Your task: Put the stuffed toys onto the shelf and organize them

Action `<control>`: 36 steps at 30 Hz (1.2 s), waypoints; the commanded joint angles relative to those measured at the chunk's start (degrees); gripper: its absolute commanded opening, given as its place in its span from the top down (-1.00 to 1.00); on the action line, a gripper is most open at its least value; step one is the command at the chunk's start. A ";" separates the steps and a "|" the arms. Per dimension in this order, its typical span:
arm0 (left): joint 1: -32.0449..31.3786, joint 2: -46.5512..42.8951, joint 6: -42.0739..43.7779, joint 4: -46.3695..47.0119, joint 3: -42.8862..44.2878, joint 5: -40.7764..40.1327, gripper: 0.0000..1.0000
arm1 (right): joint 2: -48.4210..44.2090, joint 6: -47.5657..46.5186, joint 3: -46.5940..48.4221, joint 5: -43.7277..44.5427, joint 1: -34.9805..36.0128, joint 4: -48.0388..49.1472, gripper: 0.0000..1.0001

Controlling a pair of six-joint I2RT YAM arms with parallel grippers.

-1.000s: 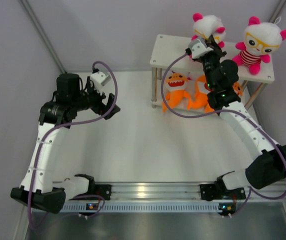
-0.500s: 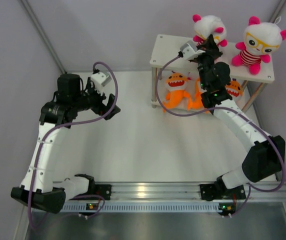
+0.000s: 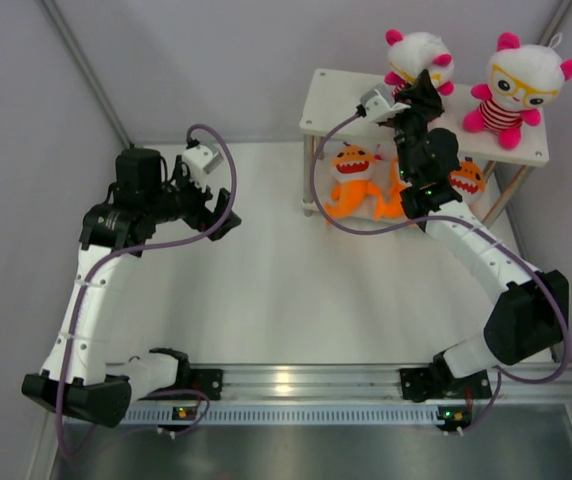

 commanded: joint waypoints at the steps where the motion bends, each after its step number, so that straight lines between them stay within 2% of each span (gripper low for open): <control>1: -0.19 -0.17 0.03 2.07 -0.18 0.94 -0.96 | -1.26 1.59 0.64 1.99 0.70 2.43 0.42; 5: -0.10 -0.17 0.03 2.07 -0.45 1.12 -0.96 | -1.26 1.59 0.90 2.25 0.70 3.04 0.18; 24: -0.18 -0.17 -0.06 2.07 -0.53 1.47 -0.96 | -1.43 1.33 1.60 2.87 0.53 4.10 -0.06; 29: -0.19 -0.34 -0.15 1.98 -0.53 1.55 -0.96 | -1.61 1.15 1.87 2.96 0.53 4.54 -0.25; 36: -0.19 -0.25 -0.06 1.98 -0.53 1.64 -0.96 | -2.05 1.15 1.69 2.87 0.44 4.54 -0.27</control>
